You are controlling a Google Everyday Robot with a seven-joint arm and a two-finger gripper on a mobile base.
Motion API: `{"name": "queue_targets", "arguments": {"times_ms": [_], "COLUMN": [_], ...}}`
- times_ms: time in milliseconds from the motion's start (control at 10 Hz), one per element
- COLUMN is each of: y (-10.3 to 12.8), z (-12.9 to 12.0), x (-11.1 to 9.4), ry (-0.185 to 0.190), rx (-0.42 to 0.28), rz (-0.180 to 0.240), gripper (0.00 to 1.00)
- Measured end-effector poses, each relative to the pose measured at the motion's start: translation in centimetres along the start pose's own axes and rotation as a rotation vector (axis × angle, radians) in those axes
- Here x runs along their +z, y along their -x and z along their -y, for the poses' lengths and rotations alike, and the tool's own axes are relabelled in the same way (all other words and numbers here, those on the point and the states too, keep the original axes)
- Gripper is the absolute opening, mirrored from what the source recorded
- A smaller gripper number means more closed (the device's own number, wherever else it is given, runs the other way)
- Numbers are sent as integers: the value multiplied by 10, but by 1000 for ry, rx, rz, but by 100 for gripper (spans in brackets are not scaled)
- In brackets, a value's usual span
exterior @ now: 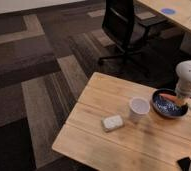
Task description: Place the pepper in the ceramic bowl
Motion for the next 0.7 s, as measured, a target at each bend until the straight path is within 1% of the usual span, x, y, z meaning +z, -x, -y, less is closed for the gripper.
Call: {"name": "queue_targets", "arguments": {"times_ms": [100,300,400,700], "y": [-2,-1,-1,-1], "z": [0,0,0,0], "x": [0,0,0,1], "ry": [1,1,1,1], "rx": [2,1,1,1], "rz": [-1,-1,0,-1], "gripper": [47,78,80,80]}}
